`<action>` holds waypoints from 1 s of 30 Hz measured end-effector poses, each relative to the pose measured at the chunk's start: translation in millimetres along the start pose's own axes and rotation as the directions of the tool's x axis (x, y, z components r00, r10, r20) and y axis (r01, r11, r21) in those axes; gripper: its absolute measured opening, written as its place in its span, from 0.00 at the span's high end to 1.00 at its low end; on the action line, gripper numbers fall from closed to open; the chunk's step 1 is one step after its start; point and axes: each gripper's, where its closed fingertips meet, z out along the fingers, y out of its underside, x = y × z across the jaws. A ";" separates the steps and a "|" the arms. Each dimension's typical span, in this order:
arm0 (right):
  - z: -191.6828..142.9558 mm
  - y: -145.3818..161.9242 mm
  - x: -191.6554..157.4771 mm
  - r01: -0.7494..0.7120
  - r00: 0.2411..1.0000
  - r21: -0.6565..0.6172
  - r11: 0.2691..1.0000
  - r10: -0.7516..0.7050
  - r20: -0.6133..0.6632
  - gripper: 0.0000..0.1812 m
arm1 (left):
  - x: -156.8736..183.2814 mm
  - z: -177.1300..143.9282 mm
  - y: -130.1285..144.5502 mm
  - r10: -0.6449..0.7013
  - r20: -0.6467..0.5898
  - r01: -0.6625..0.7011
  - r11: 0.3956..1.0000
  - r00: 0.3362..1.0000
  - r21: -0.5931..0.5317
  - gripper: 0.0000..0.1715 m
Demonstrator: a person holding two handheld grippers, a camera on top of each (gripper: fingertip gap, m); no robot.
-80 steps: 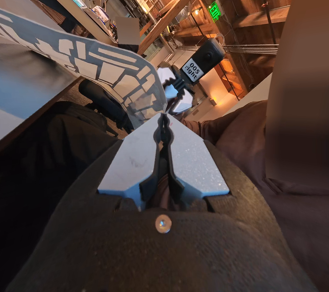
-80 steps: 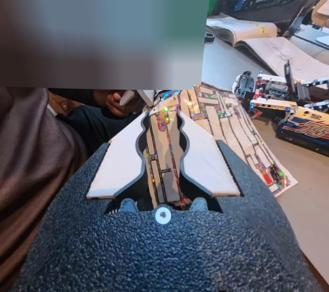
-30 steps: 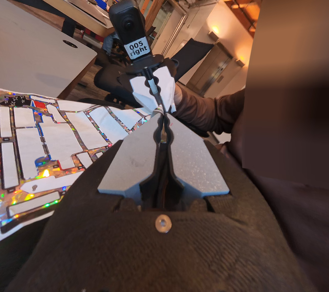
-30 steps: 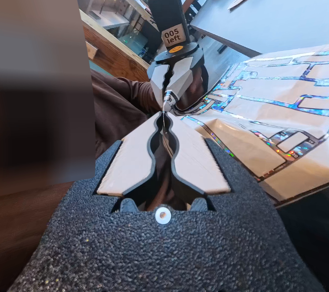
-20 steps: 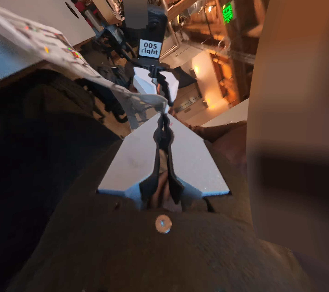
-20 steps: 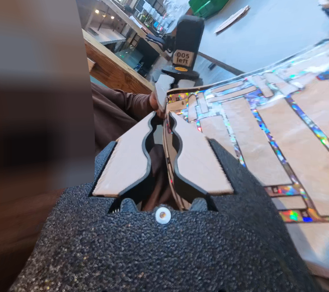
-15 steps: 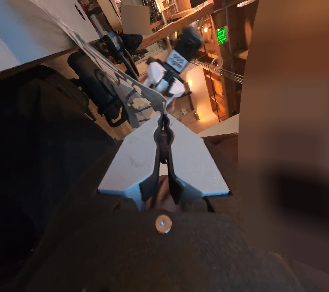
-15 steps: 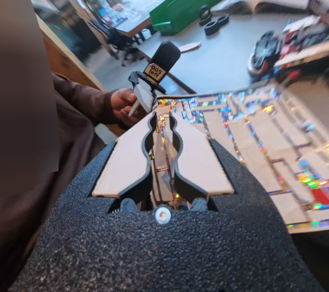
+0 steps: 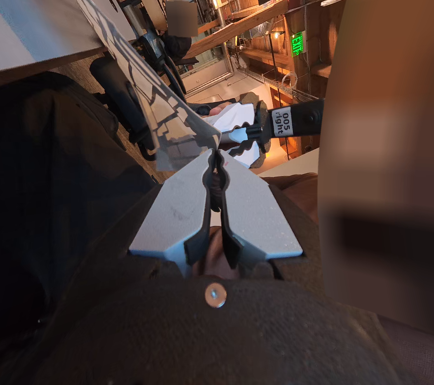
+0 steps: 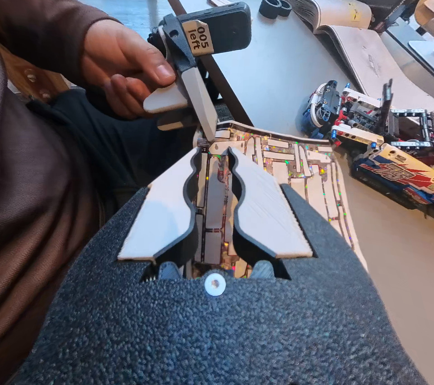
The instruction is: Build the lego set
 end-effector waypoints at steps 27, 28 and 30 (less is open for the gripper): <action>1.9 -1.1 1.3 -0.006 1.000 0.012 1.000 0.006 -0.008 0.94 | 4.5 -0.6 0.8 0.017 -0.030 -0.017 1.000 0.999 -0.005 1.00; 1.6 -1.3 1.4 -0.005 1.000 0.012 1.000 0.005 -0.010 0.95 | 4.6 -0.5 0.8 0.017 -0.031 -0.017 1.000 0.999 -0.005 1.00; 1.3 -1.3 1.6 0.000 1.000 0.012 1.000 0.000 -0.014 0.95 | 4.7 -0.3 0.9 0.019 -0.032 -0.019 1.000 0.999 -0.005 1.00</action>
